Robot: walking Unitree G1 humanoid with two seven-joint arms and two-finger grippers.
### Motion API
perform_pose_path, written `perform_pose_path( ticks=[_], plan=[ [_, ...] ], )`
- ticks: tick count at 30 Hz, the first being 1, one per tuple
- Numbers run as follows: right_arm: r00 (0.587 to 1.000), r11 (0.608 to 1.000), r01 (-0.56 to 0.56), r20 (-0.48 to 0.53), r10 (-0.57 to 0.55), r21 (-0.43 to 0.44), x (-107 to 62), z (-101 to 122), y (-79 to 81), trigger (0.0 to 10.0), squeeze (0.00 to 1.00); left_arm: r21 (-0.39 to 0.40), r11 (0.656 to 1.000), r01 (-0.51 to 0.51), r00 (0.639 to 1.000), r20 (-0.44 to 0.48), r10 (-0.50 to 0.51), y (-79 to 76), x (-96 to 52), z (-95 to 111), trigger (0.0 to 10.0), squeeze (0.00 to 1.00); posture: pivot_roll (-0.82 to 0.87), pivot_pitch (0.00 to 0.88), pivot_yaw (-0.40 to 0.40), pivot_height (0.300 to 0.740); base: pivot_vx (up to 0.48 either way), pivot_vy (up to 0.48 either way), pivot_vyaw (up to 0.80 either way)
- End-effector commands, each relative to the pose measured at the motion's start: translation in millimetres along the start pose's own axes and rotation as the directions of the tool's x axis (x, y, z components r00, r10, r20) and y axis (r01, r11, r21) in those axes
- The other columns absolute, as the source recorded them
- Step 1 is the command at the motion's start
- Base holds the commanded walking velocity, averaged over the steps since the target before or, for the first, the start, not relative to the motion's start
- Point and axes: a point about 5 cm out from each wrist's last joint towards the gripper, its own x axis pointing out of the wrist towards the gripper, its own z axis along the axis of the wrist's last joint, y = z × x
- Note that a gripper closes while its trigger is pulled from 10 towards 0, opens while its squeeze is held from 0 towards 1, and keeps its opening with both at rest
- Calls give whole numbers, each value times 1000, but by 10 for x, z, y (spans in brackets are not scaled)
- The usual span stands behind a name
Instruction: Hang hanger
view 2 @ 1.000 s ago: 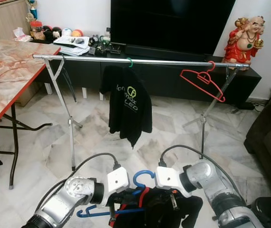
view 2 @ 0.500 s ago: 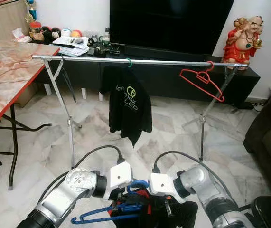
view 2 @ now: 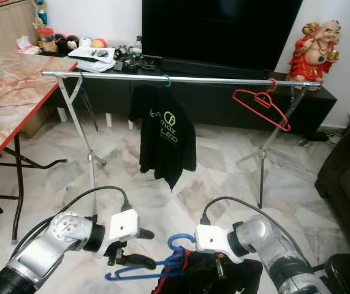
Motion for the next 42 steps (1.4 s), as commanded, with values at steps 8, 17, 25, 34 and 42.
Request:
perform_pose_path(
  ticks=[8, 17, 25, 34, 42],
  plan=[
    [979, 979, 205, -7, -205, 8, -347, -9, -227, 0, 0, -117, 936, -331, 943, -19, 331, 220, -325, -259, 10000, 1000, 57, 0, -91, 740, 0, 0, 0],
    [960, 956, 277, 77, -271, -95, -508, 263, -372, 0, 0, -278, 736, -617, 780, -96, 618, 259, -453, -686, 10000, 0, 47, 0, -84, 740, 0, 0, 0],
    [946, 931, 304, 184, -268, -204, -601, 628, -442, 0, 0, -422, 628, -654, 742, -191, 643, 60, -312, -1066, 10000, 0, 37, 0, -86, 740, 0, 0, 0],
    [930, 916, 287, 310, -197, -280, -716, 975, -388, 0, 0, -495, 564, -661, 713, -180, 678, 20, -224, -1164, 10000, 0, 26, 0, -89, 740, 0, 0, 0],
    [919, 911, 267, 366, -144, -313, -813, 1150, -301, 0, 0, -493, 544, -679, 681, -145, 718, 127, -219, -1119, 10000, 0, 9, 0, -88, 740, 0, 0, 0]
  ],
)
